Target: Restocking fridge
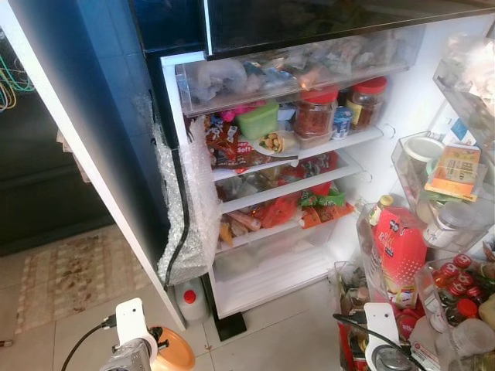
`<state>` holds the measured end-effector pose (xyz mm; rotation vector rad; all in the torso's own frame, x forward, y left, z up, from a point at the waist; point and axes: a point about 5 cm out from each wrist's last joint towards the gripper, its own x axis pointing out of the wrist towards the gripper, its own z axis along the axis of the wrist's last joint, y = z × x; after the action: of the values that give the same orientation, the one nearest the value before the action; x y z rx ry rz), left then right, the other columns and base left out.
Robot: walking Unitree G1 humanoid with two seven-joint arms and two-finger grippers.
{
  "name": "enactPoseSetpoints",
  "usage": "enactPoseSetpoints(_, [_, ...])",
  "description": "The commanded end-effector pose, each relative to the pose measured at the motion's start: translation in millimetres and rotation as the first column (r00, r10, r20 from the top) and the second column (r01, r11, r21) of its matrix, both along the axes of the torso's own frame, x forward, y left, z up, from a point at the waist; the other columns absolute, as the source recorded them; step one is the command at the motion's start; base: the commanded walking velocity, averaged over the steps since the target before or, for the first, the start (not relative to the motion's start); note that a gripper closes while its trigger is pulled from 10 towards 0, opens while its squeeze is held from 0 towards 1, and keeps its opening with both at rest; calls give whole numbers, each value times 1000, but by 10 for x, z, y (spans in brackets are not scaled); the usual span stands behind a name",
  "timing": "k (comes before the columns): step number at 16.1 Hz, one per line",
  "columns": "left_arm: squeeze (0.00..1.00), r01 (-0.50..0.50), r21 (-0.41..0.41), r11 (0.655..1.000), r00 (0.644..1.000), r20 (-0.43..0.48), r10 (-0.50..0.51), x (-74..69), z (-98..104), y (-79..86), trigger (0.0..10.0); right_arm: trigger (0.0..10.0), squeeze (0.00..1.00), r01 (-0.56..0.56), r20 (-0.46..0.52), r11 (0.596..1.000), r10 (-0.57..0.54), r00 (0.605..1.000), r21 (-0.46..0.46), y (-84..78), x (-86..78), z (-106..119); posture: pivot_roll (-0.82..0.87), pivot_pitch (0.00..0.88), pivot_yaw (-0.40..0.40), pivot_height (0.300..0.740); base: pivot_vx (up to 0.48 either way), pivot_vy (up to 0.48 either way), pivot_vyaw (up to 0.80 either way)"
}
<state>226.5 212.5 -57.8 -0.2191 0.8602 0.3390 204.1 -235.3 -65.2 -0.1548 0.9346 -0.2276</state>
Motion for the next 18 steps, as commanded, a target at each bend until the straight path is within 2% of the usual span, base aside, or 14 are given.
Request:
enactPoseSetpoints(1, [0, -8, -1, 1000, 1000, 6, 8, 22, 18, 24, 10000, 10000, 0, 6, 1, 1000, -6, 1000, -30, -75, 28, 36, -54, 0, -11, 740, 0, 0, 0])
enactPoseSetpoints(4, [0, -22, -3, 1000, 1000, 7, 22, 18, 17, 30, 10000, 10000, 0, 39, 1, 996, -39, 999, -82, -297, -17, 83, -50, 0, -10, 740, 0, 0, 0])
enactPoseSetpoints(5, [0, -19, 0, 1000, 1000, 4, 19, 22, 20, 38, 10000, 10000, 0, 73, -10, 991, -75, 997, -112, -489, -229, 50, -59, 0, -2, 740, 0, 0, 0])
enactPoseSetpoints(6, [0, -10, 4, 1000, 1000, 0, 10, 27, 24, 42, 10000, 10000, 0, 106, -13, 984, -109, 994, -144, -630, -361, 51, -60, 0, 0, 740, 0, 0, 0])
enactPoseSetpoints(9, [0, -20, 4, 1000, 1000, 6, 20, 43, 35, 45, 10000, 10000, 0, 189, -24, 958, -198, 980, -214, -907, -556, 102, -47, 0, -10, 740, 0, 0, 0])
enactPoseSetpoints(10, [0, -19, 1, 1000, 1000, 6, 19, 44, 34, 38, 10000, 10000, 0, 201, -21, 954, -210, 977, -221, -952, -564, 123, -47, 0, -10, 740, 0, 0, 0])
enactPoseSetpoints(11, [0, -18, -1, 1000, 1000, 6, 18, 48, 36, 34, 10000, 10000, 0, 194, -11, 962, -199, 980, -195, -907, -511, 121, -48, 0, -12, 740, 0, 0, 0])
enactPoseSetpoints(13, [0, -23, -6, 1000, 1000, 7, 23, 49, 36, 30, 10000, 10000, 0, 108, -13, 994, -108, 994, -7, -559, -355, 20, -40, 0, -14, 740, 0, 0, 0])
enactPoseSetpoints(14, [0, -27, -7, 1000, 1000, 8, 27, 53, 38, 30, 10000, 10000, 0, 33, -39, 990, -28, 999, 137, -258, -295, -66, -34, 0, -13, 740, 0, 0, 0])
enactPoseSetpoints(15, [0, -30, -5, 1000, 1000, 9, 30, 54, 40, 32, 10000, 10000, 0, -62, -51, 978, 74, 996, 200, -62, -261, -105, -26, 0, -14, 740, 0, 0, 0])
enactPoseSetpoints(16, [0, -35, -5, 999, 999, 12, 36, 55, 41, 34, 10000, 10000, 0, -71, -53, 976, 83, 995, 208, 37, -238, -123, -26, 0, -14, 740, 0, 0, 0])
enactPoseSetpoints(18, [0, -21, 1, 1000, 1000, 10, 21, 58, 43, 35, 10000, 10000, 0, -209, -82, 959, 227, 970, 190, 151, -224, -140, -28, 0, -7, 740, 0, 0, 0])
